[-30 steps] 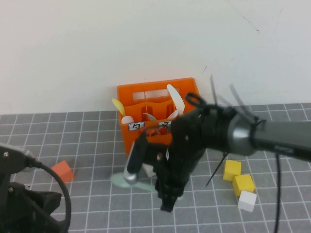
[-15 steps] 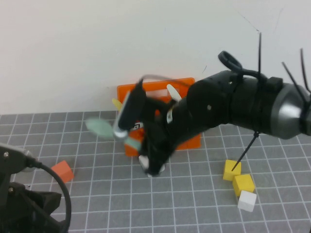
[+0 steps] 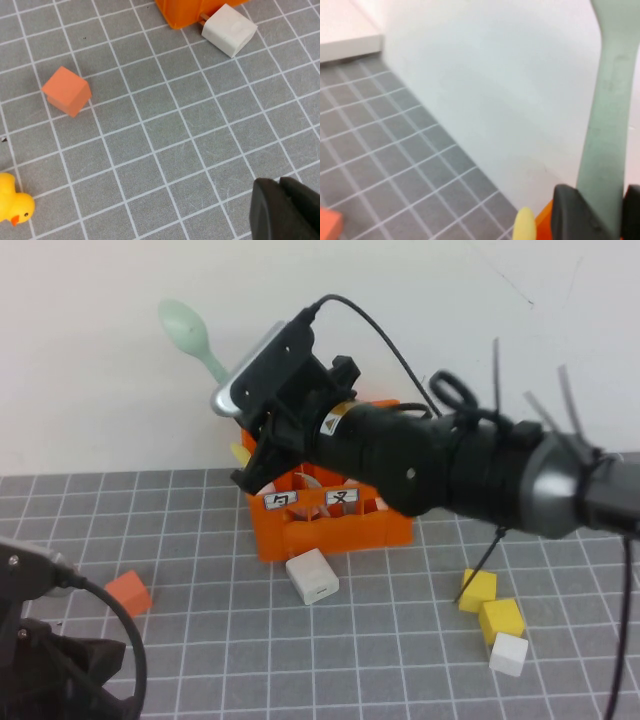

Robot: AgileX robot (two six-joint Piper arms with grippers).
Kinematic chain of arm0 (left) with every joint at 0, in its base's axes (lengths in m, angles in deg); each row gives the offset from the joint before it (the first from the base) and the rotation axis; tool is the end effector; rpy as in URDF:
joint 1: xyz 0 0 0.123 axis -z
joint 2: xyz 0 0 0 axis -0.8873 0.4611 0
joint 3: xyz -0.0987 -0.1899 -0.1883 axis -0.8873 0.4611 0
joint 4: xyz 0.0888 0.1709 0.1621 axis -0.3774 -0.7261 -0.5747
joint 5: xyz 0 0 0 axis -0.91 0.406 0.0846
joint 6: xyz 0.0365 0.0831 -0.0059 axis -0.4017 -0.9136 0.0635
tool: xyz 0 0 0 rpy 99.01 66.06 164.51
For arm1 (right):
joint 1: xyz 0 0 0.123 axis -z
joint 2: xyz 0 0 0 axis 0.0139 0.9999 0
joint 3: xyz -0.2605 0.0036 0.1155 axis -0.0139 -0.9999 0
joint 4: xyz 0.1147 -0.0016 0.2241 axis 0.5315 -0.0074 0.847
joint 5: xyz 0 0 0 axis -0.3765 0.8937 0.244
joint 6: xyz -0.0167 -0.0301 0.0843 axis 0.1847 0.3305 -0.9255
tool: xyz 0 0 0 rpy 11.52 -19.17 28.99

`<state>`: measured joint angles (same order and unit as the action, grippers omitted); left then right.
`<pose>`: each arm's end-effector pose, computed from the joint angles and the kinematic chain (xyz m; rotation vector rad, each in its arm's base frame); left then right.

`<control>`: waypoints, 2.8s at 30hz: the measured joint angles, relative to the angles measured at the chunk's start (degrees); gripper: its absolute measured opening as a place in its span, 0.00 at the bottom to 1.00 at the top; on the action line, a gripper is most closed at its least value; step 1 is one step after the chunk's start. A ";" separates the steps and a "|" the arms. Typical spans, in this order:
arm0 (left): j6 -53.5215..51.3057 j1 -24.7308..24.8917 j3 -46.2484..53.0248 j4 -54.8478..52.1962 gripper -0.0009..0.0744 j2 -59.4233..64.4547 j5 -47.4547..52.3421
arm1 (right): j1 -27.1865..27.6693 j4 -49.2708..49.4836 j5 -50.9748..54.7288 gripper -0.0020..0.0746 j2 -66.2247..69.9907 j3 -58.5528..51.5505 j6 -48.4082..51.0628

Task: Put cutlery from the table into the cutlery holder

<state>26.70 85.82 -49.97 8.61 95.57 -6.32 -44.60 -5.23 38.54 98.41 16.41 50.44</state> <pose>0.1372 -0.0615 0.2679 0.2809 2.3272 -0.3210 0.3478 0.3269 0.2551 -0.9329 1.6209 0.2597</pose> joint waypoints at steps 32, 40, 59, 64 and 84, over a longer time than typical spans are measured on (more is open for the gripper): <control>0.13 0.00 0.00 -0.12 0.01 0.00 0.43 | 0.00 10.11 -15.90 0.47 11.86 -0.19 -4.75; 0.02 0.00 0.00 -0.12 0.01 0.00 0.96 | 0.00 10.64 -15.90 0.50 11.86 -0.19 -3.81; -0.06 0.00 0.09 -5.01 0.01 -13.55 0.96 | 0.00 9.80 24.71 0.03 -16.95 -0.29 17.54; 1.74 0.00 2.85 -7.42 0.01 -22.08 -1.16 | 0.00 7.68 35.68 0.03 -25.23 -4.09 18.20; 4.40 0.00 12.05 -12.07 0.01 -45.53 -5.48 | 0.00 -12.45 36.40 0.03 -72.82 -48.56 0.13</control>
<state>31.09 85.82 -37.92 -3.46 50.04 -11.79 -44.60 -17.68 74.94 25.60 -32.15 50.56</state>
